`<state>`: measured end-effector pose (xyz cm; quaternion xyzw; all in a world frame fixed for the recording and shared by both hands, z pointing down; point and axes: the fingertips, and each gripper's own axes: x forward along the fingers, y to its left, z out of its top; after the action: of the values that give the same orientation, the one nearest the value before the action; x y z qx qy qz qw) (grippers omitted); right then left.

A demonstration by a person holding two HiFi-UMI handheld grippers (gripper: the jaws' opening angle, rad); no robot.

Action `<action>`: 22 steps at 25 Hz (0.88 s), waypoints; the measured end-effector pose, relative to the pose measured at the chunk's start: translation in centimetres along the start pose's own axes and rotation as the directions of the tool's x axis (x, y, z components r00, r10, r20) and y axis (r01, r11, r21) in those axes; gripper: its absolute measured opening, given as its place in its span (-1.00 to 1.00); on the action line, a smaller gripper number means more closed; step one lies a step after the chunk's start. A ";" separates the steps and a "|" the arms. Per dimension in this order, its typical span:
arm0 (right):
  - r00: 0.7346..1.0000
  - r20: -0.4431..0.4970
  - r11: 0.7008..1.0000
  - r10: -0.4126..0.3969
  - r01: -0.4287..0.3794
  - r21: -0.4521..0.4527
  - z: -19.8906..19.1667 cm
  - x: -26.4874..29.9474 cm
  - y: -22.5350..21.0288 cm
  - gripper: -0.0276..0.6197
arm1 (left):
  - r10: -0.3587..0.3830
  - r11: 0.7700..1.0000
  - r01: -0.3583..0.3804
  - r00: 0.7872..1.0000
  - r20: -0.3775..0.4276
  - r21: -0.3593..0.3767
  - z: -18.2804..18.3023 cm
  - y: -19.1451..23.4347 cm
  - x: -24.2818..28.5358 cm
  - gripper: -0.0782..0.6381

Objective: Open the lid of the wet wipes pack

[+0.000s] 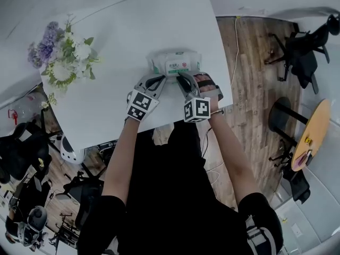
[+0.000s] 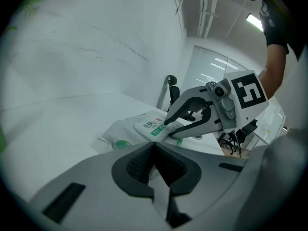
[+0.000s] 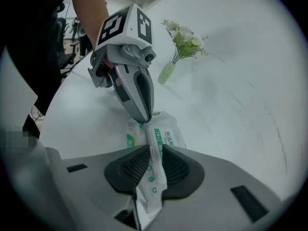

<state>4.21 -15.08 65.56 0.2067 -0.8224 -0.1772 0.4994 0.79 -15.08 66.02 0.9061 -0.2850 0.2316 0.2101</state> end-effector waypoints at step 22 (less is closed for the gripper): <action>0.999 -0.016 0.999 0.042 -0.042 0.003 0.8 -0.8 0.2 -0.82 | 0.028 1.000 -0.028 0.999 0.017 0.000 -0.2 -0.1 -0.2 -0.72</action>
<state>3.81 -14.41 64.71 0.1917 -0.8229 -0.1639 0.5092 0.60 -14.82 66.07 0.9039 -0.2996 0.2267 0.2044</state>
